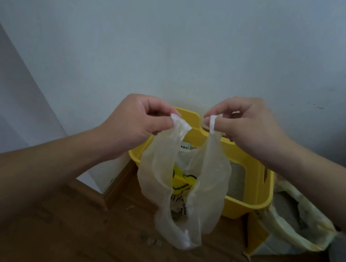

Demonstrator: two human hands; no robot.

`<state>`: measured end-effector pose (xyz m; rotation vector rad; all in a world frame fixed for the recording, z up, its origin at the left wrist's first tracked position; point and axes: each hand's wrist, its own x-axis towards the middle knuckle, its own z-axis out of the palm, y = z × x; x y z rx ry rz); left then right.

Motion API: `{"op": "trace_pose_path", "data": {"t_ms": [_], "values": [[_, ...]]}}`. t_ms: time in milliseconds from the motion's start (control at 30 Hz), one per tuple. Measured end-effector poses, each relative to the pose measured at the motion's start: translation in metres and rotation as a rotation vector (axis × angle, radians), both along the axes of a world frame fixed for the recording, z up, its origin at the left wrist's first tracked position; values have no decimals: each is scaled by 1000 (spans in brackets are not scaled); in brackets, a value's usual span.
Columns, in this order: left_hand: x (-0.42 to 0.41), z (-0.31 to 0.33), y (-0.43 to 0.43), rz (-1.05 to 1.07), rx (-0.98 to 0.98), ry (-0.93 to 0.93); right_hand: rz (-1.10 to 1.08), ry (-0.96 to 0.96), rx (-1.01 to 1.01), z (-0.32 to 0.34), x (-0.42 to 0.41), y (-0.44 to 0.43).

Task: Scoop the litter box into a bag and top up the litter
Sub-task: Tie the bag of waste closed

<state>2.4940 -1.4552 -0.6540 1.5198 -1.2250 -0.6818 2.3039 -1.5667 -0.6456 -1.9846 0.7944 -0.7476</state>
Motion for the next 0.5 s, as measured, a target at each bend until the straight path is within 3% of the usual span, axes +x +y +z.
{"op": "trace_pose_path", "data": {"t_ms": [100, 267, 367, 500], "values": [[0, -2, -1, -1, -62, -51, 37, 64, 24, -2, 3, 2], [-9, -20, 0, -38, 40, -87, 55, 179, 126, -17, 5, 16], [-11, -24, -1, -31, 95, -34, 5, 166, 172, -21, 7, 18], [-14, -33, -5, 3, 124, 82, -28, 64, 378, -21, 11, 23]]}}
